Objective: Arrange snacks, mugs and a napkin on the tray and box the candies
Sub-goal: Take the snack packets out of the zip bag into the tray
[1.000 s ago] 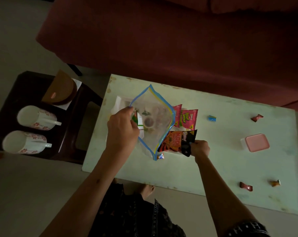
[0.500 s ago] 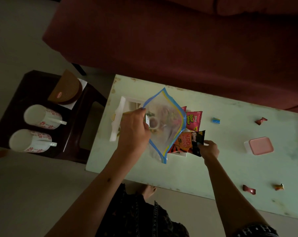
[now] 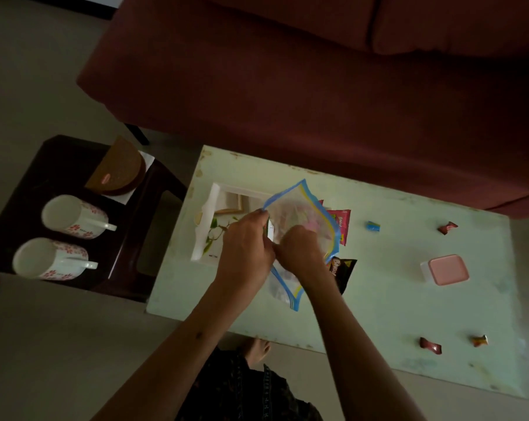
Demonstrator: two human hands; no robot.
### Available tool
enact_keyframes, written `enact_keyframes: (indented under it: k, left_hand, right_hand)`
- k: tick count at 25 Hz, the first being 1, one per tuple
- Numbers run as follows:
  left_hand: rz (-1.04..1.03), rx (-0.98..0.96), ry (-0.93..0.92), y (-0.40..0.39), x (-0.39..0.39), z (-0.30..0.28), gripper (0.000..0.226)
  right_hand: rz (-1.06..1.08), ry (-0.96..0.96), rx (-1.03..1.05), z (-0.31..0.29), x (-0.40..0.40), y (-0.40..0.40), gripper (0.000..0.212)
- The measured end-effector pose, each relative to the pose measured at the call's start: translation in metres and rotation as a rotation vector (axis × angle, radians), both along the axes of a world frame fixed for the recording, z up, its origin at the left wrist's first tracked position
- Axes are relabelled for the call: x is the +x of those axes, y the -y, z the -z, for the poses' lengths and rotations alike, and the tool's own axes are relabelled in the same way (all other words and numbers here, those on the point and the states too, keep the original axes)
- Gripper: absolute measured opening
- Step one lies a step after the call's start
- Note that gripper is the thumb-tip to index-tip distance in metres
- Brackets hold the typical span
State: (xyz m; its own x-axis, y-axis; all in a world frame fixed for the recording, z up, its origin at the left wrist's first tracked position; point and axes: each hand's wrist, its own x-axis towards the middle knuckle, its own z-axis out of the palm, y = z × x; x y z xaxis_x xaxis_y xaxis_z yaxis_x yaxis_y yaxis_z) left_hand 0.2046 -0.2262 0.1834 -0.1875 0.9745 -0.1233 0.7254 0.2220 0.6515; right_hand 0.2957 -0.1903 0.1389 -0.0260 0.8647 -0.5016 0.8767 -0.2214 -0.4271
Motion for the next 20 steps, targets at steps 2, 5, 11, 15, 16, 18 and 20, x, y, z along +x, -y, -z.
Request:
enact_keyframes:
  k: [2,5,11,15,16,18,20]
  left_hand:
    - [0.016,-0.002,-0.002,0.005,0.001,-0.001,0.04]
    - [0.017,-0.004,0.01,0.013,-0.002,0.001,0.041]
    - [-0.009,0.022,-0.01,0.022,-0.014,0.006,0.041]
    - [0.012,0.093,-0.052,0.023,-0.018,0.001,0.034]
    - [0.021,0.109,-0.055,0.022,-0.018,0.0,0.031]
    - [0.025,0.103,-0.079,0.02,-0.02,-0.002,0.031]
    - [-0.005,0.091,-0.099,0.019,-0.026,-0.002,0.035]
  right_hand:
    - [-0.045,0.12,-0.173,0.02,-0.011,-0.01,0.036]
    - [-0.035,0.077,-0.217,0.049,-0.02,-0.009,0.034]
    - [-0.084,0.095,-0.157,0.055,-0.033,-0.001,0.033]
    - [-0.153,0.11,0.013,-0.005,-0.026,-0.001,0.033]
    - [-0.139,0.089,0.086,-0.03,-0.015,0.001,0.034]
    - [-0.038,-0.007,0.264,-0.083,0.018,0.011,0.041]
    - [0.157,-0.208,0.41,-0.136,0.054,0.022,0.034]
